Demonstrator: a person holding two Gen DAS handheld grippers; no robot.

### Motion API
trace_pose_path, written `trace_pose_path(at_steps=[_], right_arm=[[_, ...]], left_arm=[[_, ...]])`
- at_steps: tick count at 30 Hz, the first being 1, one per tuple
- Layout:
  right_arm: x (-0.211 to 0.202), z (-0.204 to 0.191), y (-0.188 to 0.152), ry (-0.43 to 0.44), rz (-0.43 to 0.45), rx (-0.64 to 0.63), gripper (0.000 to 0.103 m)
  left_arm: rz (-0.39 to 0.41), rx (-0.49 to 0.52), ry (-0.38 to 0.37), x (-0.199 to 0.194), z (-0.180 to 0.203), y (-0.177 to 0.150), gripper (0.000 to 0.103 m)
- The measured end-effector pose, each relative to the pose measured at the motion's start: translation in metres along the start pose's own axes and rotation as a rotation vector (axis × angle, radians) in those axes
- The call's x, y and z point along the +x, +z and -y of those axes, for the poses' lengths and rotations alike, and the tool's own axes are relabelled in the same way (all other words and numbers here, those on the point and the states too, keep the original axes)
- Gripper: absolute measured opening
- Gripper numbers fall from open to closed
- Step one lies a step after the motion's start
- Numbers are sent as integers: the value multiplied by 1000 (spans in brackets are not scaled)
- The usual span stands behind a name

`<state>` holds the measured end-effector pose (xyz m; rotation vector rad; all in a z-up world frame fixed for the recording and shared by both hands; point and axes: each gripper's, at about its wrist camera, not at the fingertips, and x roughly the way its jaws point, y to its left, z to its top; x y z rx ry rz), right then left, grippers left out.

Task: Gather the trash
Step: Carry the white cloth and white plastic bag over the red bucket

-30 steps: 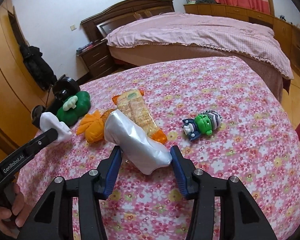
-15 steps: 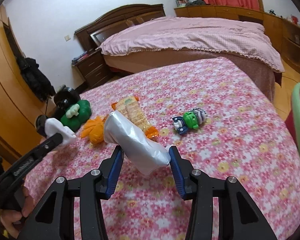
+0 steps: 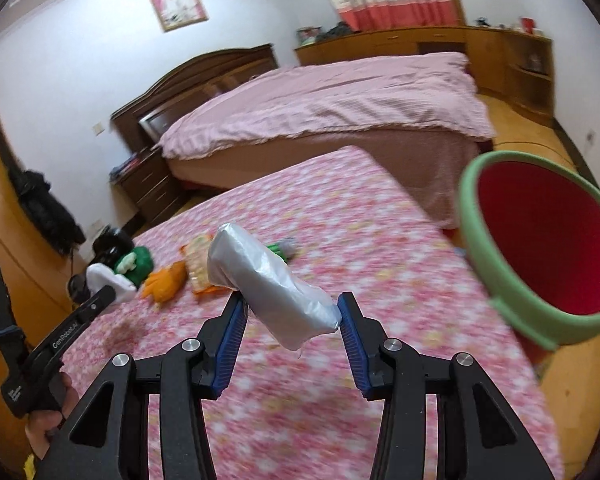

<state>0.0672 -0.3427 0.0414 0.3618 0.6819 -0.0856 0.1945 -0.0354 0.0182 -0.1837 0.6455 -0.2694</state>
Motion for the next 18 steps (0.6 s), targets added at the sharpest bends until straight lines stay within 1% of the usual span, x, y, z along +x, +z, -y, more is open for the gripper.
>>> trace_pose_path(at_steps=[5,11,14,18], right_arm=[[-24,34,-2,-61,39,47,48],[-47,72,-4,-129,62,109,48],[-60,88,-4,-162,76,134,48],[-73,108,-3,-188,103,173,48]], left_arm=[[1,40,-16,-2,13,-3,28],[-1,111,-5,-4,35,-7,28],[1,121,-21,-9,47,-6,28],[-11,127,-66,-12,69,-5,28]])
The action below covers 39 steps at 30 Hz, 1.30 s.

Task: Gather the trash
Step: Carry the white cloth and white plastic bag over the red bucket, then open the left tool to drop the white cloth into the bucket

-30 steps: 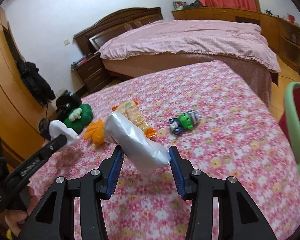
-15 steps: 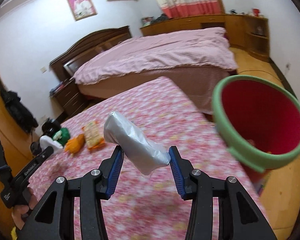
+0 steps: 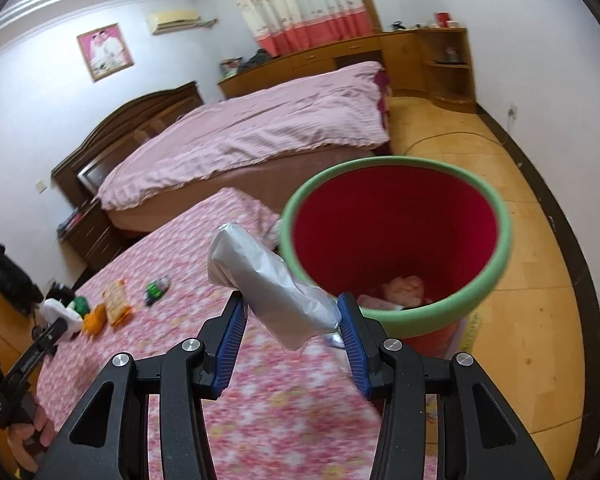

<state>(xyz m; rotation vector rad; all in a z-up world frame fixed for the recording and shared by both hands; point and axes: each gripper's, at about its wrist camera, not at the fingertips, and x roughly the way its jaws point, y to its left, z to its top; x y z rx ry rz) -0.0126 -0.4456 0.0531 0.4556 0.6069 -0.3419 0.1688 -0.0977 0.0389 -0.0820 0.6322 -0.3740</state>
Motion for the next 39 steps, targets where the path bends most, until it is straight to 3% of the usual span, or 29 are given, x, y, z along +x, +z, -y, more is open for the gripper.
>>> trace_pose_path(at_steps=[12,28,39], right_arm=[[-10,52,13,-21,45,103,48],[-19,104,31,-24,118,162,48],[-18,135,28,-51,109,217,48]], left_arm=[[-46,67,-178,4,93,12,28],[-168,213,-373,53,224,7,28],[-261,192,-435,91,271,-9,29]])
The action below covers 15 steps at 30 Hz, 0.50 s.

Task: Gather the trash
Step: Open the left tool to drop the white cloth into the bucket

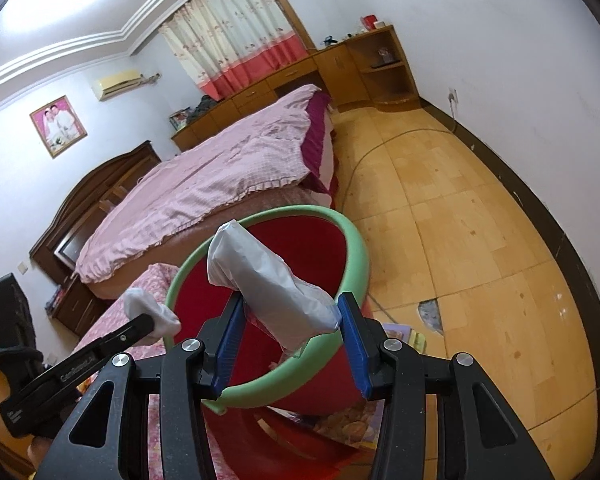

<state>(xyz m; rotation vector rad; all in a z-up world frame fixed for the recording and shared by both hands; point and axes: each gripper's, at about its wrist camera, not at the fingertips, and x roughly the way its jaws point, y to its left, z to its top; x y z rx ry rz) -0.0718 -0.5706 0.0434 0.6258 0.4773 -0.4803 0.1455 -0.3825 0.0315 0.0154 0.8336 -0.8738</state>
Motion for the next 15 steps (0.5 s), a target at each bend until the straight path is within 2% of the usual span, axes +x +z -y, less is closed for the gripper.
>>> trace_pose_path(at_steps=[6,15], right_arm=[[3,4,-2,-1,-17,13,48],[9,-1,1,-2,-37,-20,48]], left_arm=[[-2,-37,-8,5,-3,-3,43],[11,-11,34,-5,-4,-3,44]])
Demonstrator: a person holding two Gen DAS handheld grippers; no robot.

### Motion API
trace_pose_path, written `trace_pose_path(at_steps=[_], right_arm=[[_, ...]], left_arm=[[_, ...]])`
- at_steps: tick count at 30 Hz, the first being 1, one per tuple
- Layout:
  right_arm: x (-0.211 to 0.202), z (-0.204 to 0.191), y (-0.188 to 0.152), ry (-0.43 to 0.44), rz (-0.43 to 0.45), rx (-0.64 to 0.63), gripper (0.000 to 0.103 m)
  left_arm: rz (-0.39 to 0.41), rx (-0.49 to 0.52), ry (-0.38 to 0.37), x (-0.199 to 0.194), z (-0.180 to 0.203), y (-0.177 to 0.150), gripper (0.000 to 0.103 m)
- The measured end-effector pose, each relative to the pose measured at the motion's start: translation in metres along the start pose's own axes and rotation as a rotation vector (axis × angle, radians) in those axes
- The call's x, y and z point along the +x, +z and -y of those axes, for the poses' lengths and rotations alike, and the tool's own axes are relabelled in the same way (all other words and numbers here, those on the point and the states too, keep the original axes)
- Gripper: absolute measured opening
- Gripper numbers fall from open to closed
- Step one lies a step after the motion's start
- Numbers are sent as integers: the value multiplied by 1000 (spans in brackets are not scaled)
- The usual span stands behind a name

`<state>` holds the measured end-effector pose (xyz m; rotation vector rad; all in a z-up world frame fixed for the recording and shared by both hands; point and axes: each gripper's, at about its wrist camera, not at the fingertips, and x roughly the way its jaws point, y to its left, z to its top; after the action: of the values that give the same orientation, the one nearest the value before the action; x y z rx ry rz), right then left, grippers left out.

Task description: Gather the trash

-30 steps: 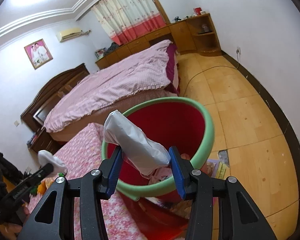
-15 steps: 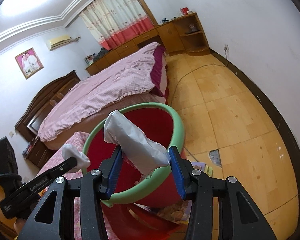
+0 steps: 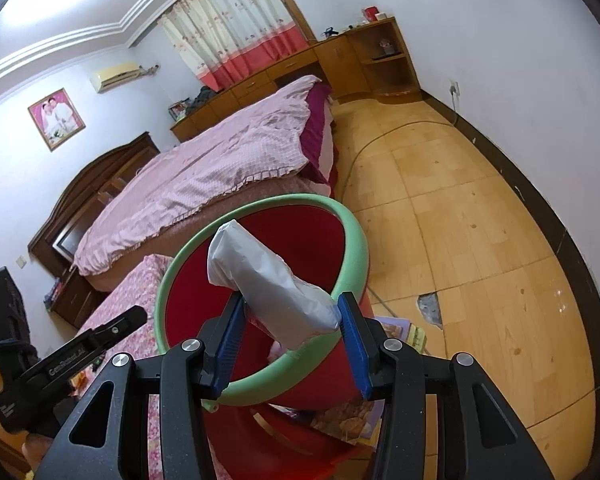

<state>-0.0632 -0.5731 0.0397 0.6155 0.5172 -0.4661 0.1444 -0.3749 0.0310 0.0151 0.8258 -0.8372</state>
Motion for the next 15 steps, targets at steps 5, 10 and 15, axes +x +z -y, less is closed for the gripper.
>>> trace_pose_path(at_steps=[5,10,15], right_arm=[[13,-10,6,-7,-17,-48,49],[29,-19,8,-8,-42,-79,50],[45,-26,6,7,-82,-95,50]], left_arm=[[11,-3,30,-14,-8,0,45],[17,-27,56,-24,-18,-1,45],[31,-56,83,-38,-32,-2,45]])
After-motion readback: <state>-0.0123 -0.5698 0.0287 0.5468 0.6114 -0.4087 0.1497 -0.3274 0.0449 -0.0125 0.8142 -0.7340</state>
